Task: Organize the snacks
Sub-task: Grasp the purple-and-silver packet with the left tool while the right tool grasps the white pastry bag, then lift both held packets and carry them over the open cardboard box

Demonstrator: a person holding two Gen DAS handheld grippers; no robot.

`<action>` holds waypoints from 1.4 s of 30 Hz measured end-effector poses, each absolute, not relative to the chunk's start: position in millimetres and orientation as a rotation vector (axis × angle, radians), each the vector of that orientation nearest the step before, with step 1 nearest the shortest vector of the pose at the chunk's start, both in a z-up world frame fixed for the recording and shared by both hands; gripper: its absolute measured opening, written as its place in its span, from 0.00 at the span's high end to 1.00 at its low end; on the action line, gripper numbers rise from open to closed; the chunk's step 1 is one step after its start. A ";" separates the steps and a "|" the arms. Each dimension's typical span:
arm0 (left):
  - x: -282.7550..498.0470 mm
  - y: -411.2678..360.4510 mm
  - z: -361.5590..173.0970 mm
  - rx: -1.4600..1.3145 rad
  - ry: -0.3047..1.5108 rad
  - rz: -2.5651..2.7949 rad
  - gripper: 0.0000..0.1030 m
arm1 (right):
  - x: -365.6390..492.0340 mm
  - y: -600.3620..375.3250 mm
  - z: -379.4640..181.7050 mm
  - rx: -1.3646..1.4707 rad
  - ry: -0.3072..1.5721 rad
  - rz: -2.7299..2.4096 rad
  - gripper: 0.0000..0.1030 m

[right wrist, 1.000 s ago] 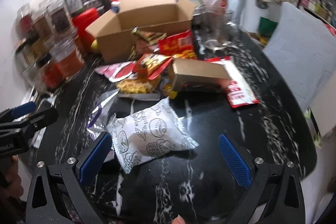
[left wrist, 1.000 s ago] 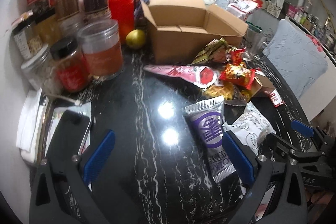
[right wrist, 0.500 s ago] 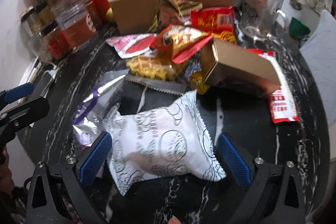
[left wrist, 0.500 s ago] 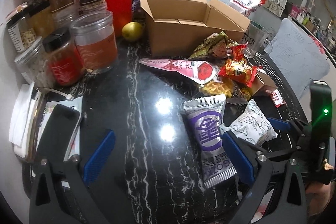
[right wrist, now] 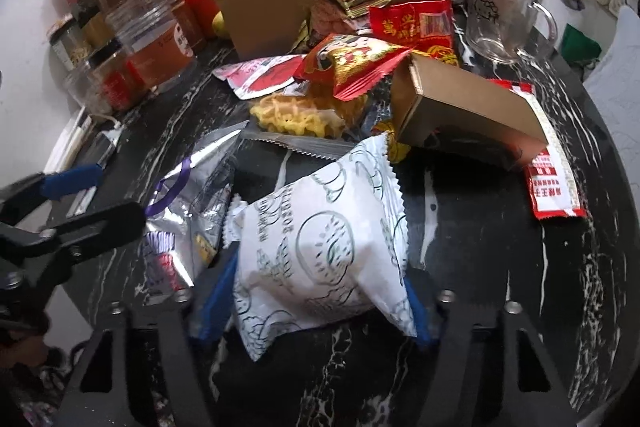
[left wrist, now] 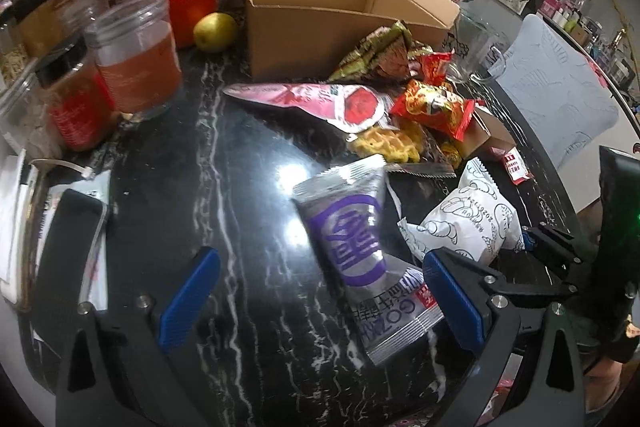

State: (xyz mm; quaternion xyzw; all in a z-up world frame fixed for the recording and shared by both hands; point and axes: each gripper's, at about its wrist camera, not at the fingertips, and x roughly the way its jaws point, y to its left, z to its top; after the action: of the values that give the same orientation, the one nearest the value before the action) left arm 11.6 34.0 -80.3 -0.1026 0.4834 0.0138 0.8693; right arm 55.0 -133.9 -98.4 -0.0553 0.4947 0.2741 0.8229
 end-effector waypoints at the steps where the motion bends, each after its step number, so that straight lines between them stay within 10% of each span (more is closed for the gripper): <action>1: 13.7 32.0 -82.3 -0.215 1.017 0.024 0.00 | 54.8 -137.0 -98.7 -0.100 1.051 0.583 0.39; 12: 34.1 13.0 -106.2 -0.244 1.096 -0.036 0.02 | 46.7 -174.2 -100.1 0.010 1.041 0.518 0.40; 22: 34.3 1.1 -110.4 -0.120 1.079 -0.078 0.49 | 45.3 -178.1 -102.1 0.045 1.029 0.504 0.40; 40: 49.9 -7.4 -117.0 -0.031 1.017 -0.097 0.49 | 43.6 -176.6 -102.4 0.045 1.020 0.491 0.38; 42: 48.0 -4.7 -116.1 -0.044 1.003 -0.099 0.61 | 43.4 -176.7 -102.7 0.049 1.018 0.489 0.38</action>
State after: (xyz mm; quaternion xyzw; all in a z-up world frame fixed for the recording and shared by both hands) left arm 48.0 -4.7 -116.1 -0.0211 0.4807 -0.0476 0.8753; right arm 43.4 -176.7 -102.7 0.0231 0.4825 0.2316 0.8444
